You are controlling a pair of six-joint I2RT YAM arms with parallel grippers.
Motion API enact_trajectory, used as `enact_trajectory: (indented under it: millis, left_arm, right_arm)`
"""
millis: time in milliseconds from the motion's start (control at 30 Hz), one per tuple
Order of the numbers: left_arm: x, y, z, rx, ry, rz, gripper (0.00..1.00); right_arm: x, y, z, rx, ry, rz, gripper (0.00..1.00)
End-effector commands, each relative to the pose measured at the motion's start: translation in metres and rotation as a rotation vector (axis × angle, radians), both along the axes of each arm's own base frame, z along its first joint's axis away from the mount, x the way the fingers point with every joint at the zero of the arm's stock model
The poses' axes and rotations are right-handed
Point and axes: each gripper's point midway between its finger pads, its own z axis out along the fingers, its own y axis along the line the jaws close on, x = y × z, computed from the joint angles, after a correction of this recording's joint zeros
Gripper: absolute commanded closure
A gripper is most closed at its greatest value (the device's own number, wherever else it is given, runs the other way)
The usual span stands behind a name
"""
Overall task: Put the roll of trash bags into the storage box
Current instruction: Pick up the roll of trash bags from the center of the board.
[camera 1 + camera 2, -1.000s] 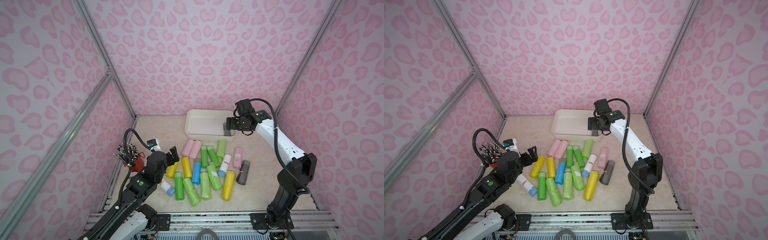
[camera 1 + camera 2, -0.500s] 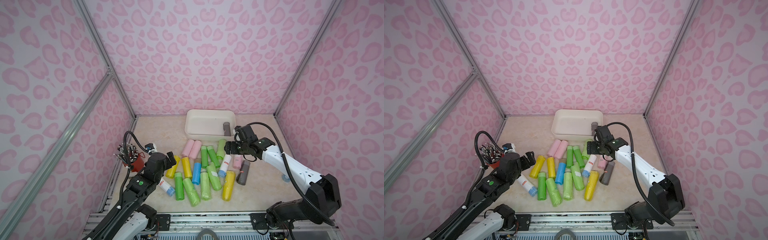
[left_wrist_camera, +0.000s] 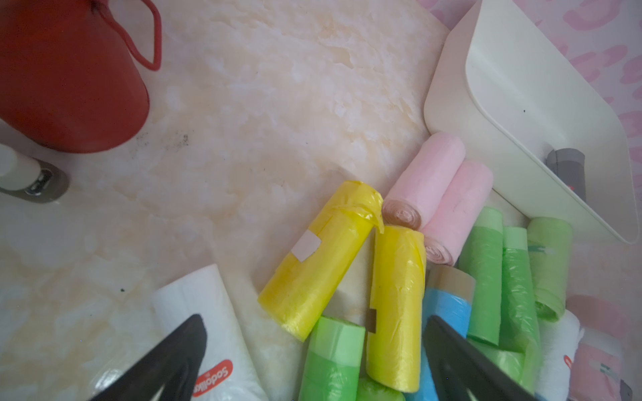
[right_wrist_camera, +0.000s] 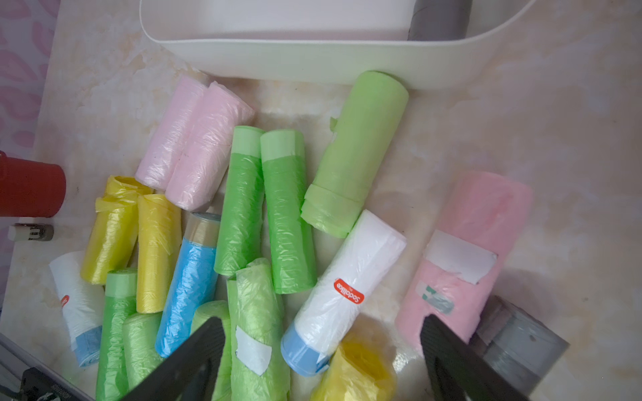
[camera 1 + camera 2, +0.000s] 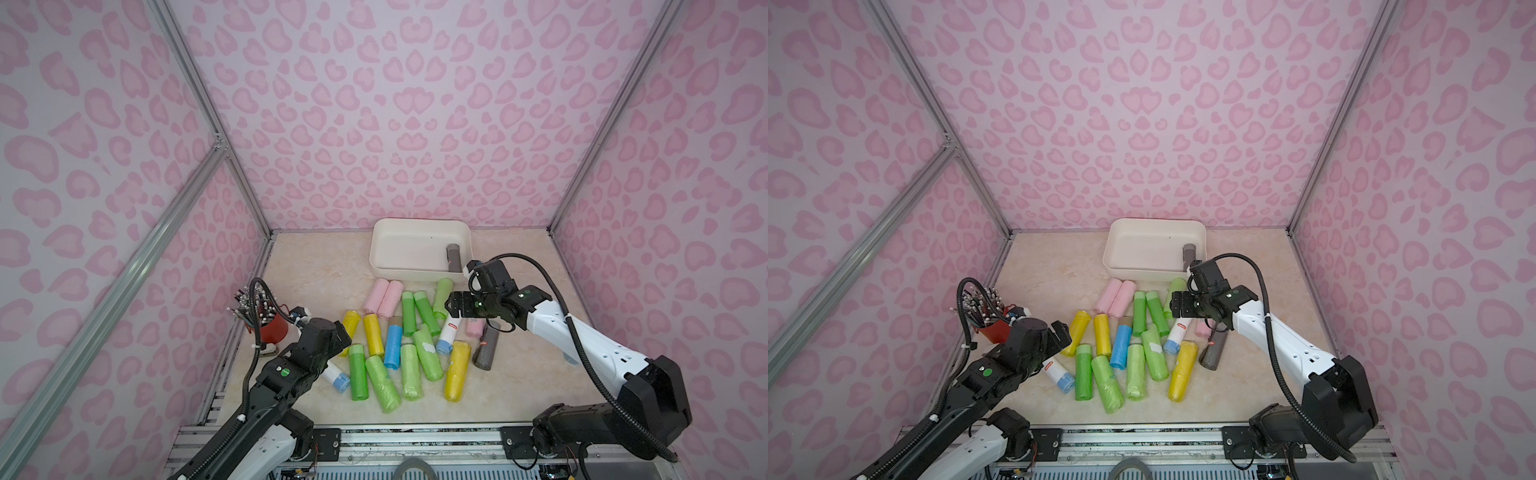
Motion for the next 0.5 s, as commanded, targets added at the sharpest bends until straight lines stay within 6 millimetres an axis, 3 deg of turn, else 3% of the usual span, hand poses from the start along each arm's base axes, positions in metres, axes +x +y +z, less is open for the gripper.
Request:
enact_trajectory:
  millis: [0, 467]
  left_arm:
    - [-0.007, -0.006, -0.011, -0.051, 0.027, 0.042, 0.00]
    - [-0.028, -0.024, -0.049, -0.141, 0.112, 0.046, 0.00]
  right_arm:
    - [-0.002, 0.004, 0.000, 0.014, 0.000, 0.030, 0.10]
    - [-0.005, -0.001, -0.004, -0.006, 0.002, 0.034, 0.10]
